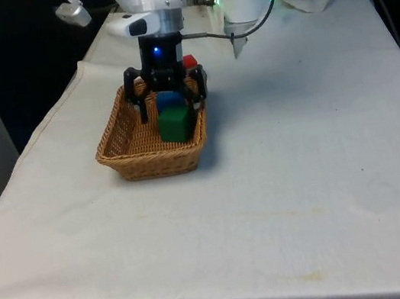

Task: Pick up exactly two blocks and place them into the basket.

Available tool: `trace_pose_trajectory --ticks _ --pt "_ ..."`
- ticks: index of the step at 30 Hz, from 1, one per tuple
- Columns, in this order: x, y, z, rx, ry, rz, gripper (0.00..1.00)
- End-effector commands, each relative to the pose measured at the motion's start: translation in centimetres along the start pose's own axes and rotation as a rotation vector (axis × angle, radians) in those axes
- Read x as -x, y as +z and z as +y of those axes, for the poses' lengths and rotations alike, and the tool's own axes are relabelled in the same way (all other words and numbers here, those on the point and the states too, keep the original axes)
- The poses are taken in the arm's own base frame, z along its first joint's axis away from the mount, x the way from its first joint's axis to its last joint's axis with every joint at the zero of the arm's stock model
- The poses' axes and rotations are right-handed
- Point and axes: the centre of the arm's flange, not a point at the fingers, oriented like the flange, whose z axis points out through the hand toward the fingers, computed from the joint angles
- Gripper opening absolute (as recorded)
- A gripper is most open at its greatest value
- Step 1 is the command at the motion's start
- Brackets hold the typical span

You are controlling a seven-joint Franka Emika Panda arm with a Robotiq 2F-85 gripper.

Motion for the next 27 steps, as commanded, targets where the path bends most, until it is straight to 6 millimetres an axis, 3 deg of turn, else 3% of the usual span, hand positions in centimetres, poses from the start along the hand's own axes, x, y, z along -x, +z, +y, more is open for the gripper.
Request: trace_pose_trajectory --ticks 1,15,27 --pt "0.2 -1.0 0.3 -0.006 -0.002 0.008 1.0" --pt "1.3 -5.3 1.7 -0.032 0.001 0.048 1.0" --pt "0.6 -7.8 -1.3 -0.064 -0.018 0.087 1.0"
